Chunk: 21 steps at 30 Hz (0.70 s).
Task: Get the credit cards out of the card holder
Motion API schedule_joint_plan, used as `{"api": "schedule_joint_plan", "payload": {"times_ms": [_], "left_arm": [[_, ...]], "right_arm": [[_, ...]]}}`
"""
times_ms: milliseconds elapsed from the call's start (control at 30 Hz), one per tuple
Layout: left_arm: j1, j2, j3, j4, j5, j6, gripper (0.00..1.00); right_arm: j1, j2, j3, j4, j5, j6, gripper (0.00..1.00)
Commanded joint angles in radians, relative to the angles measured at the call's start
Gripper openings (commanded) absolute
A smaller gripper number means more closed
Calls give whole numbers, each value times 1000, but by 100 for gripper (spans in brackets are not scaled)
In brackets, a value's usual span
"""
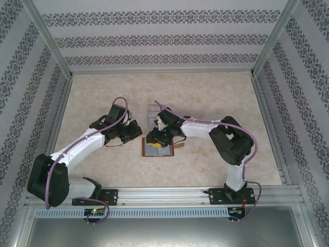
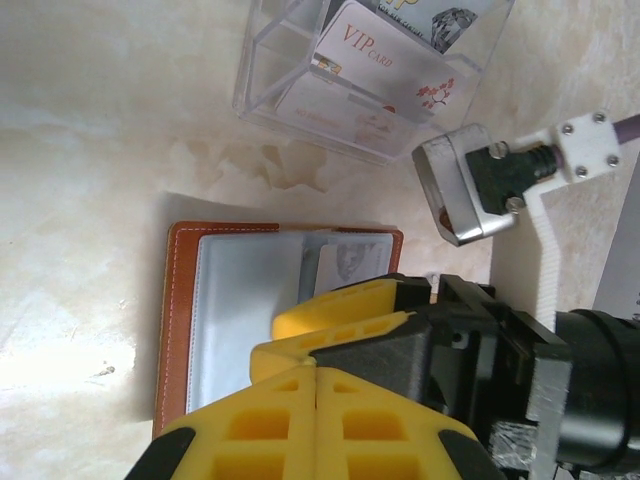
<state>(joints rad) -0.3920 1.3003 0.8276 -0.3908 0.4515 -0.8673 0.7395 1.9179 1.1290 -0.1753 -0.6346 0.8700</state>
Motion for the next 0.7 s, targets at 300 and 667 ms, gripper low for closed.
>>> {"api": "schedule_joint_plan", "payload": {"times_ms": [300,667], "left_arm": [[16,-6,-20,-7,42,21,0],[15,35,-16,24,72,14,0]], "right_arm": [[25,77,40,-4,16,15,45],[19,-4,53,-43,25,2,44]]}}
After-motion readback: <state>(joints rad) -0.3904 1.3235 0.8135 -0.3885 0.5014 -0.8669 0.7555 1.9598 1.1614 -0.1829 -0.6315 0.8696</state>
